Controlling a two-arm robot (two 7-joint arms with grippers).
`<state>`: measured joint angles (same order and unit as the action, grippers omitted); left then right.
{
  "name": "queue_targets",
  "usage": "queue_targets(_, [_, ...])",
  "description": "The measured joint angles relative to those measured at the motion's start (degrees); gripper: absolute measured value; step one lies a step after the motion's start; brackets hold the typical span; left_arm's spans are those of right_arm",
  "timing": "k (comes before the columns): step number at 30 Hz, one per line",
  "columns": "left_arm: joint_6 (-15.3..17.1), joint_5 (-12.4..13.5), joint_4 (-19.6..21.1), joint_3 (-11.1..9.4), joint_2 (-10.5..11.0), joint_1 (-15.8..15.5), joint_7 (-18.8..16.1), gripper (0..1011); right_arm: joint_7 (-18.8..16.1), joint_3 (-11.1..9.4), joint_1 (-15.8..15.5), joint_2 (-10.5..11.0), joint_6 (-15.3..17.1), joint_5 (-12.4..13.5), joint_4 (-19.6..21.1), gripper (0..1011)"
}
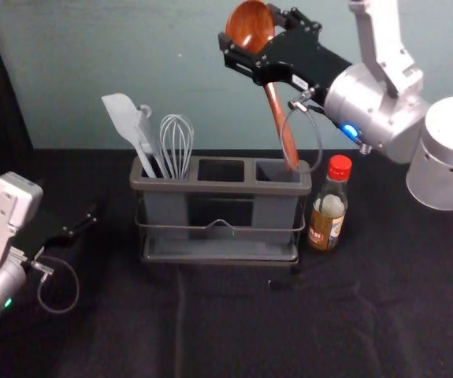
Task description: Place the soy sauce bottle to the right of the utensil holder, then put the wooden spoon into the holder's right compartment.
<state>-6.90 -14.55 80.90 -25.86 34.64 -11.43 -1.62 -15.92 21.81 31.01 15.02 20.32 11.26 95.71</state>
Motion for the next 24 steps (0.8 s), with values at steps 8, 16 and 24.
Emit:
queue_targets(8, [0.00,0.00,0.00,0.00,0.00,0.00,0.00,1012,0.13,0.39,2.70,-2.05,-0.05,-1.25,-5.14,837])
queue_targets(16, [0.00,0.00,0.00,0.00,0.00,0.00,0.00,1011,-0.90,0.89,4.94,-3.43,-1.04,-2.04,-10.38,838])
queue_targets(24, [0.00,0.00,0.00,0.00,0.00,0.00,0.00,1011,-1.48,1.36,5.93,-4.31,-1.57,-2.72,-13.40,837])
